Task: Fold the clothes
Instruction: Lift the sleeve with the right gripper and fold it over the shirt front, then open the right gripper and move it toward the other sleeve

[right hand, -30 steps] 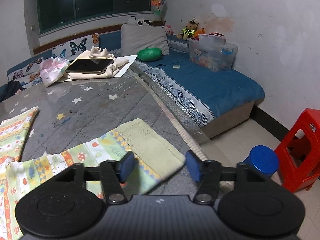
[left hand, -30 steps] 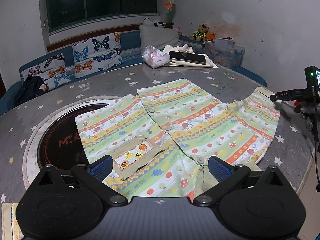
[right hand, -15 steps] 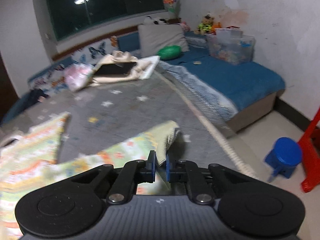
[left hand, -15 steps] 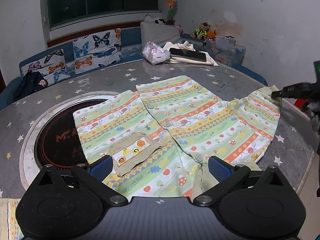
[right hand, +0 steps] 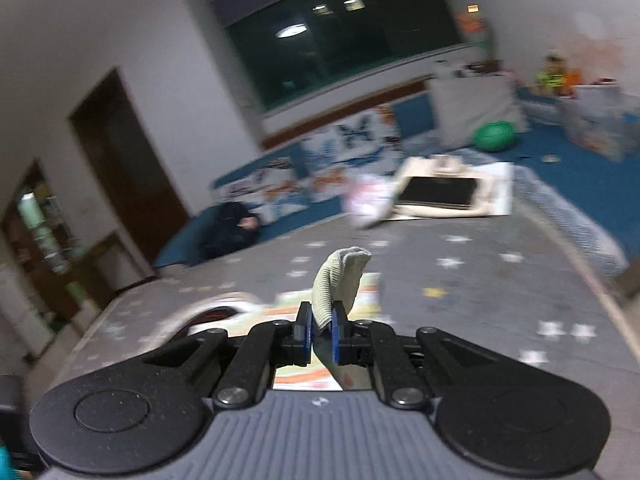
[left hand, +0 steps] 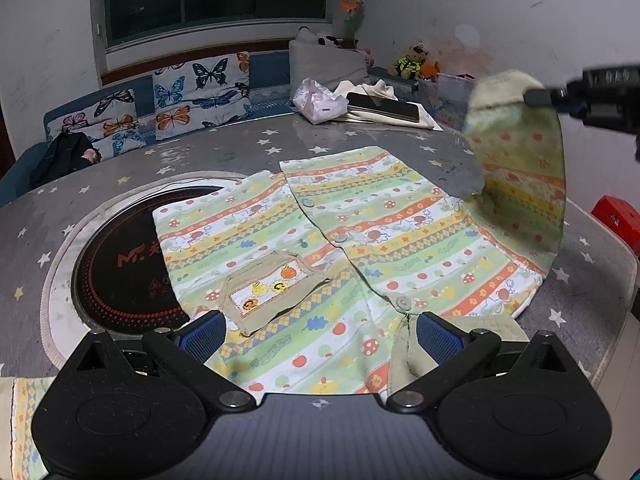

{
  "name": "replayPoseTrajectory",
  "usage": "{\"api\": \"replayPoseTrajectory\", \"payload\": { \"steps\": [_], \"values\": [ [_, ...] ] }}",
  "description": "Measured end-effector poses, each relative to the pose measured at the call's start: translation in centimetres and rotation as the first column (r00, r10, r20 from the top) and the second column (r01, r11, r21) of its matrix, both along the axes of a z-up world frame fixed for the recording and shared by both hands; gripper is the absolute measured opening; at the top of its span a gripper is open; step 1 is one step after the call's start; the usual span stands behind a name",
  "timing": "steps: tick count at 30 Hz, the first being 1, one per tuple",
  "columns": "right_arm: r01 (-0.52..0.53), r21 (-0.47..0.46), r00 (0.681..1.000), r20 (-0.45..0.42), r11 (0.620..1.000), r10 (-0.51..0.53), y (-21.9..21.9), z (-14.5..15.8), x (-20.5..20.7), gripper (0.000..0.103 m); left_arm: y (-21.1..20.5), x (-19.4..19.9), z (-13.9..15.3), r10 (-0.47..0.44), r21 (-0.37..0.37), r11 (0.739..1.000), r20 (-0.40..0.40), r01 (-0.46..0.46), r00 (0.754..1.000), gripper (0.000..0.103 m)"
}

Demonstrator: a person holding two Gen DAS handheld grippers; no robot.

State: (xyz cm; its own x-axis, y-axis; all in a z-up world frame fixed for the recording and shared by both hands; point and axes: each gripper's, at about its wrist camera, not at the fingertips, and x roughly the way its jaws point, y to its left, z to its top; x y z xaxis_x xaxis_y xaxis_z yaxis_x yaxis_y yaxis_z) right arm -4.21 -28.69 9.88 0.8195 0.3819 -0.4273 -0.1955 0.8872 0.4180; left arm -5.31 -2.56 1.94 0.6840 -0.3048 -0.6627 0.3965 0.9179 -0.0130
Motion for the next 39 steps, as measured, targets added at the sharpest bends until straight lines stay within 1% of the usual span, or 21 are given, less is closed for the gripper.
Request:
{"api": "replayPoseTrajectory", "payload": {
  "steps": [5, 9, 13, 19, 21, 22, 23, 27, 30, 34, 35, 39],
  "values": [
    [-0.138, 0.02, 0.99, 0.019, 0.99, 0.138, 4.7, 1.6, 0.4, 0.008, 0.6, -0.5, 0.0, 0.008, -0.015, 1.0, 0.007, -0.008, 1.0, 0.103],
    [-0.215, 0.015, 0.977, 0.015, 0.976, 0.215, 8.1, 1.7, 0.9, 0.008, 1.1, -0.8, 0.1, 0.019, -0.03, 0.999, 0.011, -0.018, 1.0, 0.103],
    [-0.267, 0.001, 0.964, -0.014, 0.964, 0.267, 11.0, 0.6, 1.5, 0.008, 1.6, -1.0, -0.2, 0.028, -0.038, 0.999, 0.006, -0.028, 1.0, 0.103],
    [-0.336, 0.01, 0.939, -0.07, 0.942, 0.336, 14.0, -1.6, 1.8, 0.009, 2.3, -1.2, -0.7, 0.042, -0.044, 0.998, -0.01, -0.042, 0.999, 0.103],
    [-0.354, 0.007, 0.932, -0.08, 0.935, 0.354, 14.7, -2.0, 1.6, 0.014, 2.5, -1.2, -0.8, 0.044, -0.044, 0.998, -0.013, -0.045, 0.999, 0.103],
    [-0.359, 0.004, 0.93, -0.084, 0.933, 0.358, 14.8, -2.1, 1.6, 0.02, 2.5, -1.1, -0.8, 0.045, -0.043, 0.998, -0.014, -0.045, 0.999, 0.103],
    [-0.363, 0.002, 0.928, -0.089, 0.932, 0.362, 15.0, -2.2, 1.6, 0.022, 2.6, -1.1, -0.8, 0.045, -0.043, 0.998, -0.014, -0.046, 0.999, 0.103],
    [-0.346, -0.022, 0.936, -0.084, 0.938, 0.343, 13.9, -1.8, 1.4, 0.022, 2.7, -0.9, -0.8, 0.051, -0.046, 0.998, -0.017, -0.052, 0.999, 0.103],
    [-0.312, -0.064, 0.946, -0.11, 0.948, 0.304, 12.3, -2.1, 1.6, 0.022, 2.8, -0.8, -0.6, 0.051, -0.062, 0.997, -0.019, -0.052, 0.999, 0.103],
    [-0.274, -0.138, 0.953, -0.173, 0.952, 0.249, 9.9, -3.9, 1.5, 0.022, 2.4, -0.7, -0.2, 0.035, -0.085, 0.996, -0.012, -0.036, 0.999, 0.103],
    [-0.262, -0.168, 0.954, -0.197, 0.95, 0.228, 9.2, -4.9, 1.5, 0.023, 2.3, -0.7, -0.1, 0.03, -0.09, 0.995, -0.01, -0.031, 0.999, 0.103],
    [-0.229, -0.21, 0.946, -0.278, 0.95, 0.167, 7.0, -8.1, 1.2, 0.023, 1.2, -0.3, -0.2, -0.001, -0.108, 0.994, -0.013, 0.0, 1.0, 0.103]
  ]
}}
